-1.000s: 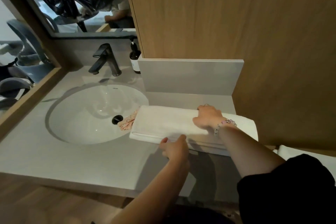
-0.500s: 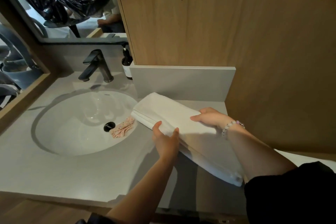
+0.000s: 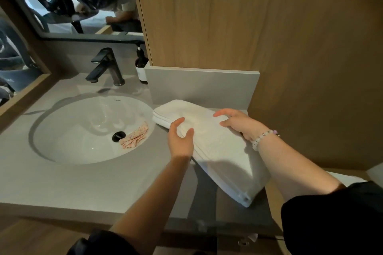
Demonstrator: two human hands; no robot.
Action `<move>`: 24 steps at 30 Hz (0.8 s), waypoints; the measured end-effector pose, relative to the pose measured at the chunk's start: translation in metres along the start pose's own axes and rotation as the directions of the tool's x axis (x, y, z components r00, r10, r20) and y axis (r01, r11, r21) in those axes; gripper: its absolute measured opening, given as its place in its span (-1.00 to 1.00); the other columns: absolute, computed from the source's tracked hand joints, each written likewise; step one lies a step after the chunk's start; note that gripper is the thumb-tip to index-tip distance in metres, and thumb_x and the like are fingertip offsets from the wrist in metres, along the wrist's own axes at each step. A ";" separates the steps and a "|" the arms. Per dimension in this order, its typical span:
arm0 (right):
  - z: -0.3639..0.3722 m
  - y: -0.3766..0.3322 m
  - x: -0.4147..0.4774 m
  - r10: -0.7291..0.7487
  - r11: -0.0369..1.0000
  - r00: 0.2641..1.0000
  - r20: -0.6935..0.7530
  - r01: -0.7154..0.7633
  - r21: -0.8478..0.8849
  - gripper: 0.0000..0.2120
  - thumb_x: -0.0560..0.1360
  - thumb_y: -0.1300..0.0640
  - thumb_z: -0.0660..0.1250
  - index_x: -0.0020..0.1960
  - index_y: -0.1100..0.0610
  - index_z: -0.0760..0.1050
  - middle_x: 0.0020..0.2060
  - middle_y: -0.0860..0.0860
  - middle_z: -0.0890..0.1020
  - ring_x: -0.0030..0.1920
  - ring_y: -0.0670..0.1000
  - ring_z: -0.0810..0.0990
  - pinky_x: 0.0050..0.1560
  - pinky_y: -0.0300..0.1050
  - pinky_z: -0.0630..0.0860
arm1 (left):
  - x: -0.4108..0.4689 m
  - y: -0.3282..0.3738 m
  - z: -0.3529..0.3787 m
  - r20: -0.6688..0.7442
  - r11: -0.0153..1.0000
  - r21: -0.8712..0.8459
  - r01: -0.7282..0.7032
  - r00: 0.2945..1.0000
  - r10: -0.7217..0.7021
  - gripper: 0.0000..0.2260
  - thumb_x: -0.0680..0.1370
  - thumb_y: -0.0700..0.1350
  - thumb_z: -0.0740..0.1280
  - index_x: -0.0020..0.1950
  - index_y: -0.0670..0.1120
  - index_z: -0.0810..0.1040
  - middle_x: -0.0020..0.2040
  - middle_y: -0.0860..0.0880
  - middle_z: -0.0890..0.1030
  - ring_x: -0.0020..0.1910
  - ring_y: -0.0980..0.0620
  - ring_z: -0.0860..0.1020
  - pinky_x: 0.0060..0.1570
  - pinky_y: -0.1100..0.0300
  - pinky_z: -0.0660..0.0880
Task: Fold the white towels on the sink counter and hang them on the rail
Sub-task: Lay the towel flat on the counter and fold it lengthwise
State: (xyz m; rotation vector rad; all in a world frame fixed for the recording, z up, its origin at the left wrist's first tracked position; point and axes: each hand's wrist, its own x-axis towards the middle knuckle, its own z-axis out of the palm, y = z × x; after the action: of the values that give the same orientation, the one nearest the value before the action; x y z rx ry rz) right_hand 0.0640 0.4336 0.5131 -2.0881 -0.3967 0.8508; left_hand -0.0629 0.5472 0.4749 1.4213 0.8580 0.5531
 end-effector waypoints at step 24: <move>-0.027 0.059 -0.245 0.122 0.846 0.735 -0.667 0.274 0.457 -0.78 0.59 0.23 0.20 0.08 -0.06 0.52 0.20 -0.08 0.43 0.03 -0.11 0.44 -0.14 -0.32 0.40 | -0.149 0.086 0.048 0.603 0.900 -0.099 -0.425 0.694 0.394 -0.82 0.55 -0.29 0.28 0.07 -0.07 0.55 0.08 0.10 0.51 0.10 0.20 0.39 0.15 0.35 0.25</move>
State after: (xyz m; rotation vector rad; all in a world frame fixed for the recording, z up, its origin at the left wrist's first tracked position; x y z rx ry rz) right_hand -0.0951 0.2493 0.5838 -1.6740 0.1497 0.0600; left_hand -0.1006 0.4108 0.5835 1.7112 0.0158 0.3560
